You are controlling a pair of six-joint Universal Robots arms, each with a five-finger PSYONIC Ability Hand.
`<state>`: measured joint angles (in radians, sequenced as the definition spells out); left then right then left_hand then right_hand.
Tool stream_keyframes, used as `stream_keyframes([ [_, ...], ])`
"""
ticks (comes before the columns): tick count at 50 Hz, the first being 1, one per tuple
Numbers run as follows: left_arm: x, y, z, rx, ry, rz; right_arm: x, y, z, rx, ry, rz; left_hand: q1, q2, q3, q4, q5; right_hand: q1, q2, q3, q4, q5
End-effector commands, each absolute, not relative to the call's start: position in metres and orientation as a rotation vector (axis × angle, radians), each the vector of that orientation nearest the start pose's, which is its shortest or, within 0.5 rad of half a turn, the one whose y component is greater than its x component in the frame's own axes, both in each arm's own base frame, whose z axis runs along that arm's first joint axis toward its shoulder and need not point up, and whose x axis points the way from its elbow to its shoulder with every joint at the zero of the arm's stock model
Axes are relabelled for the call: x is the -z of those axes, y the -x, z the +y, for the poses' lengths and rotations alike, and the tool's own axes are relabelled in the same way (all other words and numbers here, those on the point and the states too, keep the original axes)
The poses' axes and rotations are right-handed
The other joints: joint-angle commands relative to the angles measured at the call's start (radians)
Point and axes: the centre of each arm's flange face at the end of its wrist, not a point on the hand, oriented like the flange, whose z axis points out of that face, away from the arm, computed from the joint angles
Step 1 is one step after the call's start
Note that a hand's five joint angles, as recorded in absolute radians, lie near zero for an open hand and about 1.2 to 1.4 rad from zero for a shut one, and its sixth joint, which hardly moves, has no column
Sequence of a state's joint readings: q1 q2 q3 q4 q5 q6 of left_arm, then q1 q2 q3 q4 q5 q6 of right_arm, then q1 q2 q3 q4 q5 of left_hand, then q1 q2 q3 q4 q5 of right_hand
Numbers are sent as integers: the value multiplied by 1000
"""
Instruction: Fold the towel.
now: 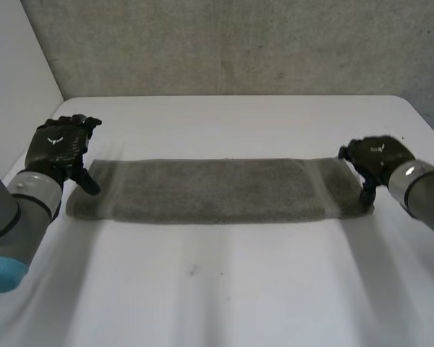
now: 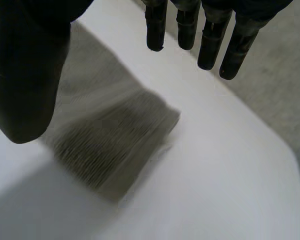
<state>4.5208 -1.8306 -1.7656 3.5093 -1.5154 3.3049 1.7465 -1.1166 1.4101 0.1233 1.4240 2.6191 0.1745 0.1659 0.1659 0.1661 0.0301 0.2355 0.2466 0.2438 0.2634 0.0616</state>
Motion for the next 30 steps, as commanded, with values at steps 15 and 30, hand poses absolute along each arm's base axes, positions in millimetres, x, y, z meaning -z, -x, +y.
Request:
stream_keyframes([
  [15,-190,198,-302,2218,-461,2276,-118,-194,-358,1771,1045,2526,0,9,9,8,-30,1155,1144,1147,1127,1154],
  [30,-190,196,-300,2211,-456,2279,-166,-78,-394,1885,1254,2976,0,9,9,8,-30,1161,1150,1152,1133,1160],
])
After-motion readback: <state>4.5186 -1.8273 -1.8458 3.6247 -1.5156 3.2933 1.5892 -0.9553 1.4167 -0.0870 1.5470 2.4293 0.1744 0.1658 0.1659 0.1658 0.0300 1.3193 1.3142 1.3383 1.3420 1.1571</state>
